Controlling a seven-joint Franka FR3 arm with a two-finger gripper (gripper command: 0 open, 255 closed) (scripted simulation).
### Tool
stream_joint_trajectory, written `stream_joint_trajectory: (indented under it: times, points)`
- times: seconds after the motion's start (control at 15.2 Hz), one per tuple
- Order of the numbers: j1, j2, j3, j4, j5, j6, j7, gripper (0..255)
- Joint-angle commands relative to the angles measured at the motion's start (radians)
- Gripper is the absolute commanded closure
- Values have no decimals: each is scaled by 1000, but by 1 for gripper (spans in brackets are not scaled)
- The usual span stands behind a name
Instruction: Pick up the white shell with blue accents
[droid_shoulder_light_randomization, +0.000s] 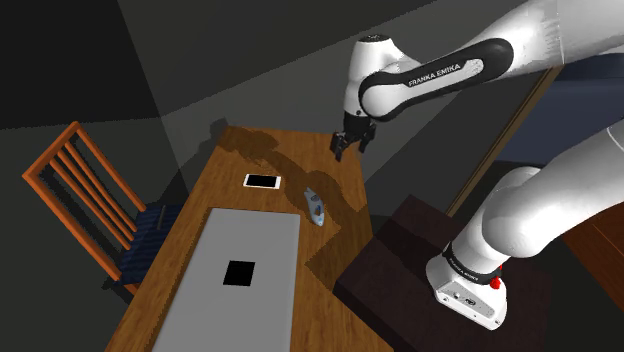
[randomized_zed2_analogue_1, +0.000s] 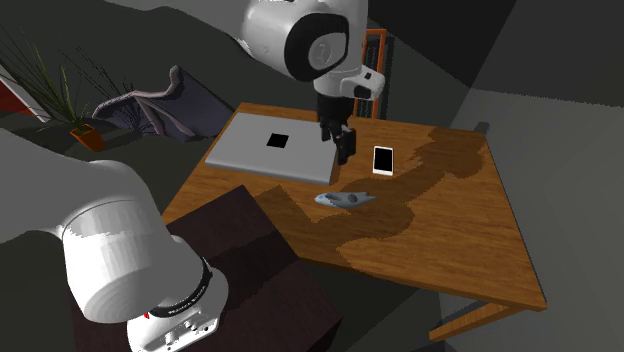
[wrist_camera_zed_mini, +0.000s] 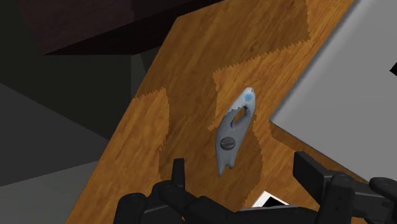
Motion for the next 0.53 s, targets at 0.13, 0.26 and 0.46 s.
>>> stream_joint_trajectory:
  times: [0.13, 0.26, 0.46]
  points:
    - [-4, 154, 9, 14, -1, 123, 48, 0]
    - [-6, 232, 12, 28, -3, 178, 71, 0]
    - [-7, 352, 14, 58, -8, 254, 105, 0]
